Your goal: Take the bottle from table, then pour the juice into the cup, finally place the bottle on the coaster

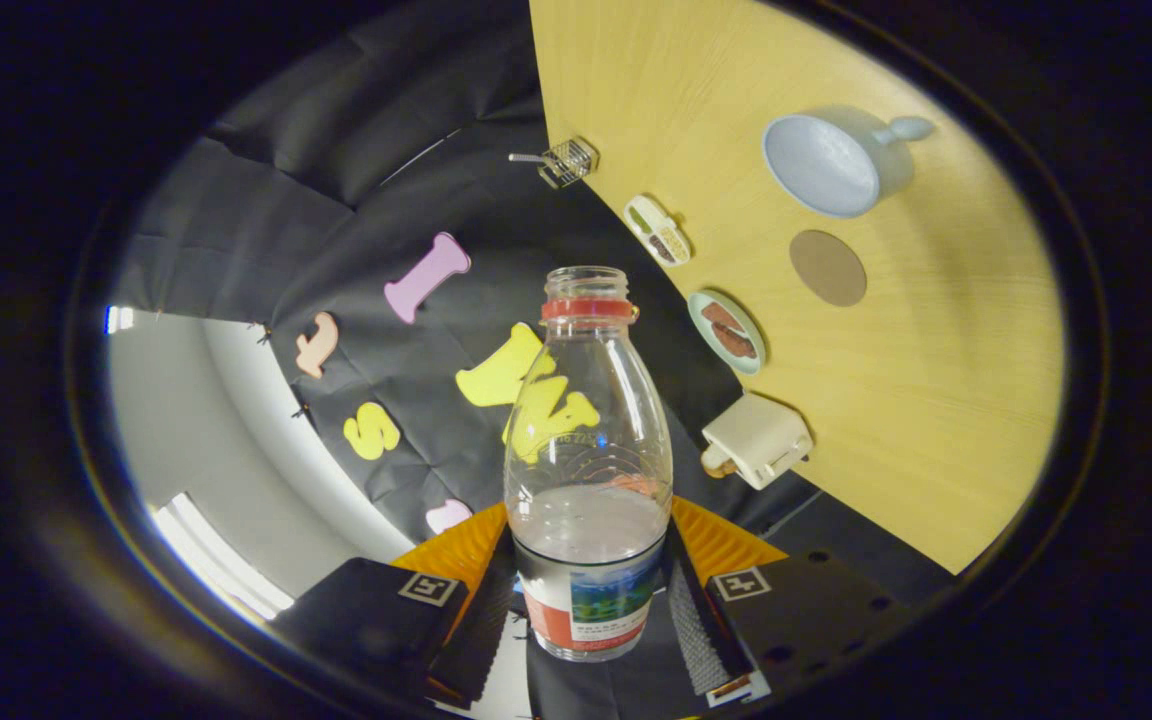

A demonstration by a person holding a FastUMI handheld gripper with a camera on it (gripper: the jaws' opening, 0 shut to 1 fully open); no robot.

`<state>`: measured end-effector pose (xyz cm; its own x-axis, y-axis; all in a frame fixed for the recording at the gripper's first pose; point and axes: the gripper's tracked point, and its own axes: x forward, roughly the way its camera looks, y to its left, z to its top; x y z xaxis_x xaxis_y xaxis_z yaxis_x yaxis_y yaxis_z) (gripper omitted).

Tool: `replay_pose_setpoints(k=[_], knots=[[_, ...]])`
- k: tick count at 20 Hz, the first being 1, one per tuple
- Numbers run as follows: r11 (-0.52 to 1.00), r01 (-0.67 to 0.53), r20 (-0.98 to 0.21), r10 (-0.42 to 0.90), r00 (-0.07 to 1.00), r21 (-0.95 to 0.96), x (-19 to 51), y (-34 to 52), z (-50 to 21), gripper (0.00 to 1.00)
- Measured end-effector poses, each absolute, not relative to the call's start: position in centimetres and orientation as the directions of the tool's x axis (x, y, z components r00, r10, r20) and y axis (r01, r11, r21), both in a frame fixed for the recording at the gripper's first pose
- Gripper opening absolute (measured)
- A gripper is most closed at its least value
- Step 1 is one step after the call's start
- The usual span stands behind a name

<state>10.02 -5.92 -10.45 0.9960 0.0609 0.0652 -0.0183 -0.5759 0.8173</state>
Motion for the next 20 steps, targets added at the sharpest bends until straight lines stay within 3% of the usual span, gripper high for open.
replay_pose_setpoints(k=[10, 20], knots=[[-0.539, 0.073, -0.018, 0.107, 0.994, 0.839, 10.4, -5.3, -14.0, 0.77], [-0.154, 0.046, -0.041, 0.04, 0.998, 0.987, 8.8, -5.6, -13.2, 0.77]])
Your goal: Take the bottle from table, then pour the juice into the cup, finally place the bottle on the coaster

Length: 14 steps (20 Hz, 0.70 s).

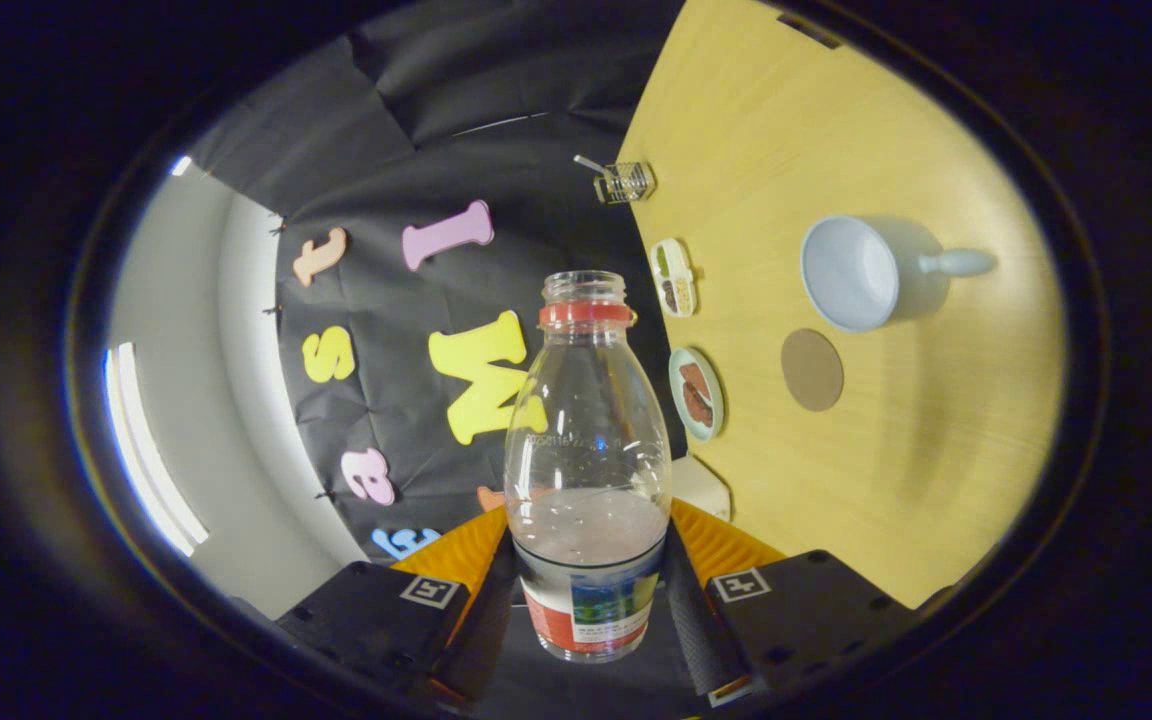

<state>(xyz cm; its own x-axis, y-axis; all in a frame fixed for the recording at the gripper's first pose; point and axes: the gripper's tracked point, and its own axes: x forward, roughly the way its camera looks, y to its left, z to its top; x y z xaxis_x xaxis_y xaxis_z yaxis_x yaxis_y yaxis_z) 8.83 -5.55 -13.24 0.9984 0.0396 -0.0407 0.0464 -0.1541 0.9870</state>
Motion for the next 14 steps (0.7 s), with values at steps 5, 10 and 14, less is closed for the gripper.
replay_pose_setpoints(k=[5, 10, 14], knots=[[0.134, 0.012, -0.012, 0.002, 1.0, 0.991, 8.2, -6.2, -13.2, 0.77], [0.397, -0.012, 0.018, -0.013, 1.0, 0.918, 7.9, -7.4, -12.8, 0.77], [0.576, -0.038, 0.054, -0.011, 0.998, 0.816, 7.5, -7.4, -12.0, 0.77]])
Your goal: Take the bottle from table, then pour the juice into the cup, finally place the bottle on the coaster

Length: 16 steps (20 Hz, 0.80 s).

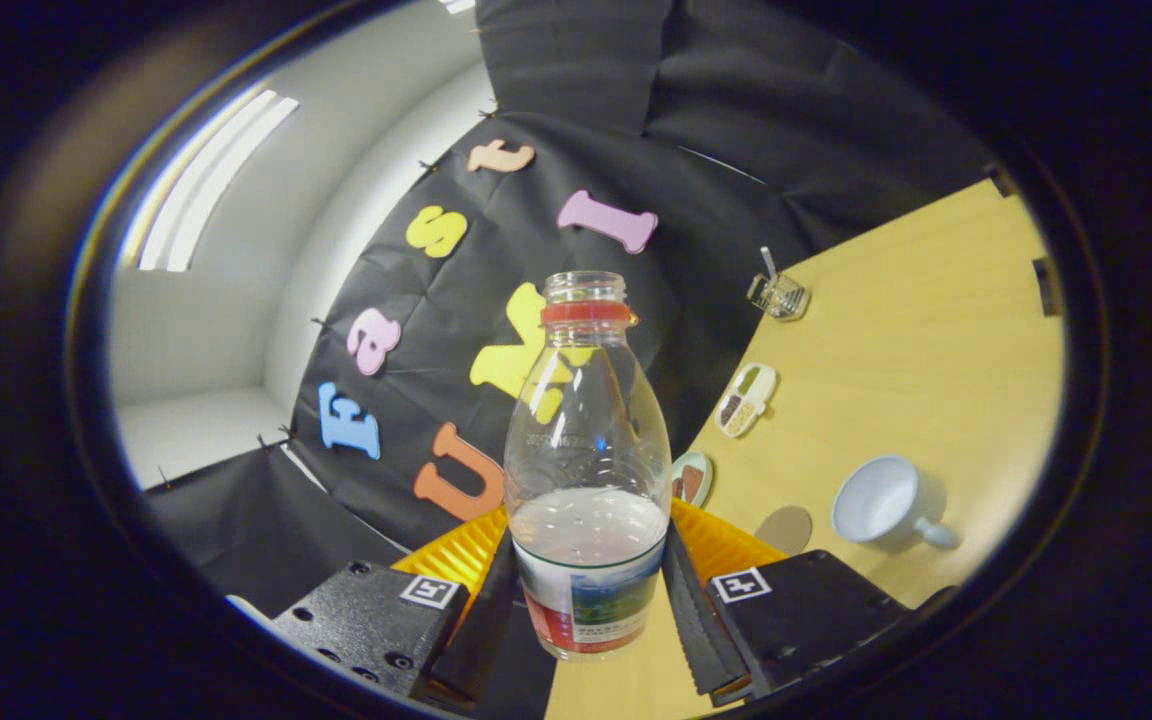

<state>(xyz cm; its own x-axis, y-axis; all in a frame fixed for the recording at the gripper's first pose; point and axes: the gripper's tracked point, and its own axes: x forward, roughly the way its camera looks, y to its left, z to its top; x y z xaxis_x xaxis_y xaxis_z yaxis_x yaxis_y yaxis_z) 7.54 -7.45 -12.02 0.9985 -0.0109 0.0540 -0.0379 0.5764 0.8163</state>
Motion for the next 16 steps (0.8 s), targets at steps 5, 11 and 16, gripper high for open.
replay_pose_setpoints(k=[5, 11, 16], knots=[[0.759, -0.039, 0.087, -0.024, 0.996, 0.65, 7.1, -7.2, -10.6, 0.77], [0.9, -0.003, 0.102, -0.047, 0.994, 0.436, 7.9, -7.7, -8.7, 0.77], [0.961, 0.043, 0.046, -0.058, 0.997, 0.272, 10.5, -7.1, -8.6, 0.77]])
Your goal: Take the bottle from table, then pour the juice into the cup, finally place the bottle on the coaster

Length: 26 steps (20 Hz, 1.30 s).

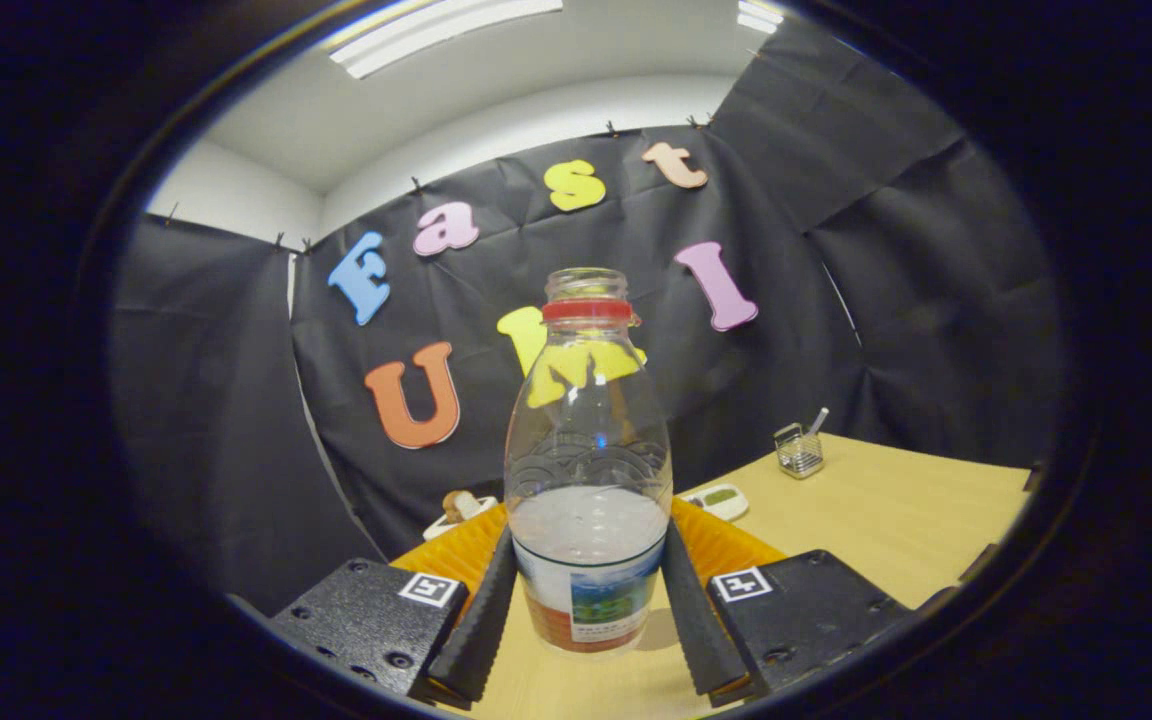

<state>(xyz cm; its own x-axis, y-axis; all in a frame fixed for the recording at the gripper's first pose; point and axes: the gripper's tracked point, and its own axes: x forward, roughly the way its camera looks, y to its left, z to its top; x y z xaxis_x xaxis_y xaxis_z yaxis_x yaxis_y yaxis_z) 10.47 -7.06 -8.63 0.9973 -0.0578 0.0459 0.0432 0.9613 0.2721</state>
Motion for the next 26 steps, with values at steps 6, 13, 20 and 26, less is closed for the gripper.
replay_pose_setpoints(k=[6, 13, 20, 26], knots=[[0.991, 0.112, 0.0, -0.112, 0.994, 0.072, 14.4, -6.6, -9.3, 0.78], [0.99, 0.136, -0.013, -0.136, 0.991, 0.047, 18.6, -6.8, -14.2, 0.78], [0.993, 0.117, -0.032, -0.117, 0.993, 0.021, 22.5, -6.1, -20.6, 0.79], [0.996, 0.088, -0.071, -0.088, 0.994, 0.004, 23.9, -6.1, -24.7, 0.79]])
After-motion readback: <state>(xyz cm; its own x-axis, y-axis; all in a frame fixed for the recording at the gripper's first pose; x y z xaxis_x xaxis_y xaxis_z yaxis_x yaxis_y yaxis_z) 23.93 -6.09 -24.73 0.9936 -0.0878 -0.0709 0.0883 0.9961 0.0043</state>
